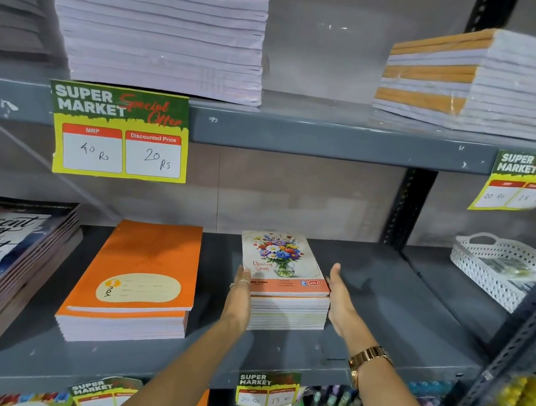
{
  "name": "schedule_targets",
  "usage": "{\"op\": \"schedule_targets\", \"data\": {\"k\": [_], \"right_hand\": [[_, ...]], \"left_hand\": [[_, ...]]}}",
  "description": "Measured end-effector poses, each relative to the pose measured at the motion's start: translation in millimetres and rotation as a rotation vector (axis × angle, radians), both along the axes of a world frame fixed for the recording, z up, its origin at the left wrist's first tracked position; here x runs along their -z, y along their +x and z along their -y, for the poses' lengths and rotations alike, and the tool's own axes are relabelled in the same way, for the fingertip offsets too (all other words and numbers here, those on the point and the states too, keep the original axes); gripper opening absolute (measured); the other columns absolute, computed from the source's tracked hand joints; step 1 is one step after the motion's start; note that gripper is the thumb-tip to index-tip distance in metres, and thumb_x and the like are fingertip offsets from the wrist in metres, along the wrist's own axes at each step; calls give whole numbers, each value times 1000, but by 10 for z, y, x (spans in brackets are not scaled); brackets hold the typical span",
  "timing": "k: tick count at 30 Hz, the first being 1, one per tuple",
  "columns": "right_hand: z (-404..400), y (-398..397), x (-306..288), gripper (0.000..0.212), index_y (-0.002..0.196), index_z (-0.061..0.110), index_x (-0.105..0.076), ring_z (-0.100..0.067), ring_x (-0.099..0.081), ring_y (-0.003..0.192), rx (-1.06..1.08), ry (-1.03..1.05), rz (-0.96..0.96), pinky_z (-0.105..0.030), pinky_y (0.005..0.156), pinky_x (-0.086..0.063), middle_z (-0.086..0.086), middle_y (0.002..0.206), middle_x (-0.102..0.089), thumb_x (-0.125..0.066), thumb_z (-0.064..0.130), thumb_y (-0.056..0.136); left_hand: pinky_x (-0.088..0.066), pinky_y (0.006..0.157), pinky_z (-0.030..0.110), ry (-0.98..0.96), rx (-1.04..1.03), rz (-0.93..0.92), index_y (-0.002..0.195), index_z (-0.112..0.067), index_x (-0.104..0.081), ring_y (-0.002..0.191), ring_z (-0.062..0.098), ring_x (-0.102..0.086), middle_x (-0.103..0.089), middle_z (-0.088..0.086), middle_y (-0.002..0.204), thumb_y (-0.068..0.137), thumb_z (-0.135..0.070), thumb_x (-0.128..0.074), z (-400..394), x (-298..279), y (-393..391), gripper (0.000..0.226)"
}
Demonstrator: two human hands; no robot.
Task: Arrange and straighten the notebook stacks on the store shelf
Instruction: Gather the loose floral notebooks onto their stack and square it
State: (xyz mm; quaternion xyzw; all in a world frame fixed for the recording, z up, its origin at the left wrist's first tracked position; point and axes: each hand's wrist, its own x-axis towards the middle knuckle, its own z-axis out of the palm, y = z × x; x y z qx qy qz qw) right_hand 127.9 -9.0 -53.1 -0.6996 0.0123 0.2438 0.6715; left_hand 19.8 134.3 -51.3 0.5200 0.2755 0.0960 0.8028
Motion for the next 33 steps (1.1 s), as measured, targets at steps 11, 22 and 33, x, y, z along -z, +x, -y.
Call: {"op": "schedule_targets", "data": {"k": [11, 22, 33], "right_hand": [[31, -31, 13, 81, 100, 16, -71, -30, -67, 96, -64, 41, -2, -44, 102, -46, -11, 94, -72, -10, 68, 89], [56, -183, -112, 73, 126, 13, -57, -28, -48, 128, -77, -96, 64, -38, 113, -25, -14, 133, -57, -6, 55, 96], [-1, -7, 54, 71, 97, 18, -69, -19, -66, 82, -21, -209, 152, -29, 75, -46, -5, 91, -71, -15, 63, 92]], "left_hand": [[-52, 84, 43, -18, 37, 20, 131, -22, -47, 109, 34, -60, -62, 15, 124, 94, -51, -31, 47, 61, 21, 50], [-52, 81, 38, 5, 55, 42, 132, -20, -47, 112, 33, -59, -61, 14, 126, 94, -50, -28, 9, 137, 32, 51], [-51, 77, 35, 109, 1, 21, 132, -19, -44, 108, 35, -60, -60, 17, 124, 96, -44, -30, 20, 82, 51, 45]]}}
